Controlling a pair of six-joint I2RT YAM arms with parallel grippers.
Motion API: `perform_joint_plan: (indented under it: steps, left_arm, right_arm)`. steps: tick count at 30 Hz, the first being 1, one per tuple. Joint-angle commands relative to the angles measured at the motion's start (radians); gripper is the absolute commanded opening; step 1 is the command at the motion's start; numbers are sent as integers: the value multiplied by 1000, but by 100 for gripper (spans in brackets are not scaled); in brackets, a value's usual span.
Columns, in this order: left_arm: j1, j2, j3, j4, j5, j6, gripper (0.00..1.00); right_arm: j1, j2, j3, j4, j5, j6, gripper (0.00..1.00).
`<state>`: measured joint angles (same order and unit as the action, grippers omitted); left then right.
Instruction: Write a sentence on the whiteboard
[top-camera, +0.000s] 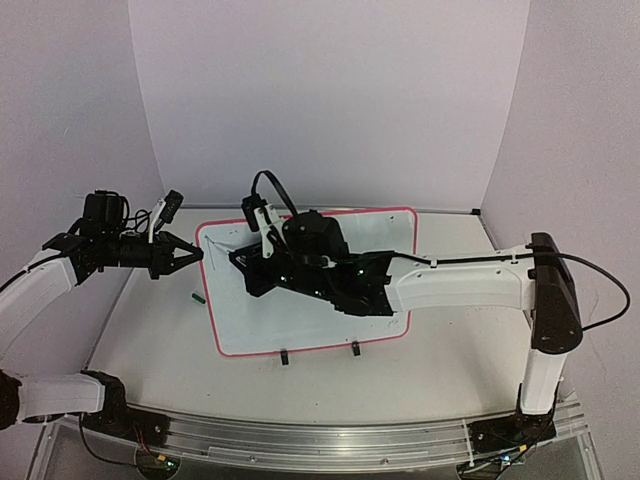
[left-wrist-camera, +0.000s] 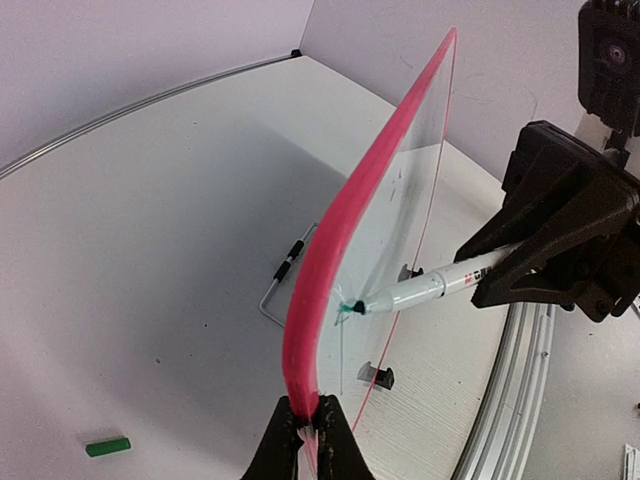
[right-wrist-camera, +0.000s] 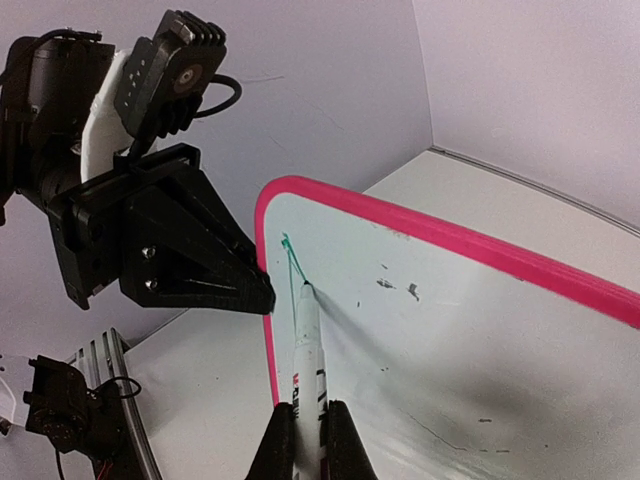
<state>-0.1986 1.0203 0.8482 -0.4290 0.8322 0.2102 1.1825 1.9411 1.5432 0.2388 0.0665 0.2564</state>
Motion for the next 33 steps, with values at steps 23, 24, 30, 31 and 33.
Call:
perform_joint_plan:
  steps: [23,24,30,31,33]
  left_arm:
    - [-5,-3,-5,-36,-21,28,0]
    - [-5,-3,-5,-37,-23,29,0]
    - [-5,-6,-5,-36,-26,28,0]
    - [-5,-6,-5,-36,-27,28,0]
    - [-5,-7,-6,-36,-28,28,0]
  right_arm:
    - [-11,26,34,-27,-58,23,0]
    - [-11,29,37,-28,-58,23,0]
    - [-9,20,31,-26,-25,19,0]
    - [-8,11,20,-18,-12,19,0]
    - [-7,-9,-2,-1,9,21,0]
